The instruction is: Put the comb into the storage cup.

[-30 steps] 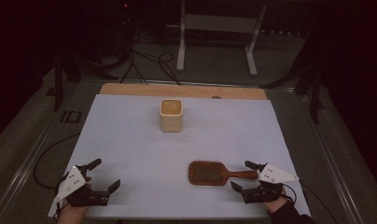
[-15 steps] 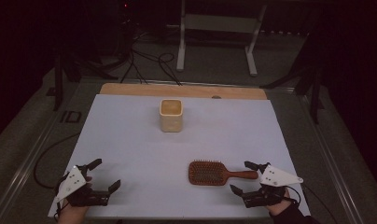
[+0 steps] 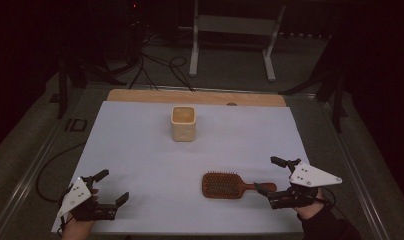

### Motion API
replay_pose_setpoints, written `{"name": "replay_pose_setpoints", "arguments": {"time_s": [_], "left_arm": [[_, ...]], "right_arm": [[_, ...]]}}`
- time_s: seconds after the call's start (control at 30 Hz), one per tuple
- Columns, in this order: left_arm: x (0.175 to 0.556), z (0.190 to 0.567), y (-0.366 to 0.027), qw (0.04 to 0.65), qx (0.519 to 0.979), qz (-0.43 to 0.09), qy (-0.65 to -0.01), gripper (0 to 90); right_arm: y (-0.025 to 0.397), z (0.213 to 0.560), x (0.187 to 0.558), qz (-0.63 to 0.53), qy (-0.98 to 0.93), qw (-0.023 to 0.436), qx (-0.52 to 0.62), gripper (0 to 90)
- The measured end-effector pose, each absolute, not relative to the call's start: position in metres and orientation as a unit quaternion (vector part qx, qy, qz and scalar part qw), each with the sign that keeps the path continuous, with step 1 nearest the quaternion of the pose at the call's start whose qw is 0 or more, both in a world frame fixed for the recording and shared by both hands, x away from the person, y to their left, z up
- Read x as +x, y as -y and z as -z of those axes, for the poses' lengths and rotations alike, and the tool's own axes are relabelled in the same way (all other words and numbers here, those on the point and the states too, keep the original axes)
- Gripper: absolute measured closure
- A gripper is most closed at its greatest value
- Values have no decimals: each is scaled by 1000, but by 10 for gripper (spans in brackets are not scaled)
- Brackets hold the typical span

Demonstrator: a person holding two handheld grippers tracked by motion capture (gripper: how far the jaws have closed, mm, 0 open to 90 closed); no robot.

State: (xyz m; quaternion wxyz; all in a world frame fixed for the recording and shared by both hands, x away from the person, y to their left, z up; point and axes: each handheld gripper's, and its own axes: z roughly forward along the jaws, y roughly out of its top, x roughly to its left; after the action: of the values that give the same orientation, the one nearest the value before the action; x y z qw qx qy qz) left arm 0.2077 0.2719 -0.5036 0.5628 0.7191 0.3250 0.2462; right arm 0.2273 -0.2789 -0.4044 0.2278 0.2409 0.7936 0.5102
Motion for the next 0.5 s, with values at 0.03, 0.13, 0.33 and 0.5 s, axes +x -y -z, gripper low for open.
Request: {"name": "replay_pose_setpoints", "arguments": {"time_s": [0.03, 0.13, 0.33, 0.5], "left_arm": [[208, 503, -272, 562, 719, -246, -325, 0], [208, 504, -272, 563, 720, -246, -323, 1], [209, 504, -271, 563, 721, -243, -323, 1], [209, 505, -271, 562, 722, -242, -323, 1]], "right_arm": [[280, 403, 229, -509, -793, 231, 242, 86], [282, 399, 235, -505, -793, 238, 245, 86], [288, 397, 249, -496, -793, 246, 254, 86], [293, 399, 257, -493, -793, 244, 263, 87]]}}
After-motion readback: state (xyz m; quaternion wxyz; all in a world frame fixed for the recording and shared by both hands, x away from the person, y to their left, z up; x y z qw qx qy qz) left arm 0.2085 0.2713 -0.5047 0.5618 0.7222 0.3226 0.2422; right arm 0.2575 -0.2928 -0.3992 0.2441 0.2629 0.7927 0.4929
